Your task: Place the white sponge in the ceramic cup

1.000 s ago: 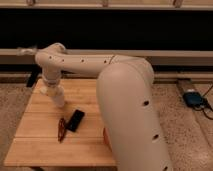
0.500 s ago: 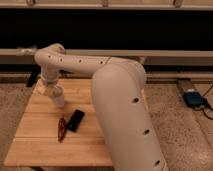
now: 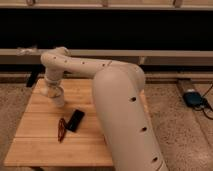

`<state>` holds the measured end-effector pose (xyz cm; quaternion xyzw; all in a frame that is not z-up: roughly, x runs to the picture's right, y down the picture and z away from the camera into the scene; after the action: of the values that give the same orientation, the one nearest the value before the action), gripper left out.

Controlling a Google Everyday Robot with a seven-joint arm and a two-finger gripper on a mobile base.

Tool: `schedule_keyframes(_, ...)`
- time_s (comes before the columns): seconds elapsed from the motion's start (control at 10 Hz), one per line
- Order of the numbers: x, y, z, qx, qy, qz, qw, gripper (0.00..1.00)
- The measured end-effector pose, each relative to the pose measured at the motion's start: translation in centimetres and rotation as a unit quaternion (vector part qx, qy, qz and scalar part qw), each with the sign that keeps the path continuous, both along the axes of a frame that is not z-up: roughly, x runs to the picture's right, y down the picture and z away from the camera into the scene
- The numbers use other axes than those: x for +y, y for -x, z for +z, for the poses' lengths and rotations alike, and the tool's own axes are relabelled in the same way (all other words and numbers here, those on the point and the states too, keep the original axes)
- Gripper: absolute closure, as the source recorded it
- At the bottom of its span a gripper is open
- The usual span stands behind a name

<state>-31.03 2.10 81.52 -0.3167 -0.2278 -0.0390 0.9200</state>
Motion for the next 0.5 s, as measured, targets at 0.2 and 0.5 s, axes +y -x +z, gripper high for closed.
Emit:
schedule_keyframes(0.2,0.22,-0.02,0.31,-0.009,0.008,0.013,0.9998,0.2)
schedule_keyframes(0.5,0.04,0.18,-0.07,-0.025,0.01,0.024,0.9994,0.2)
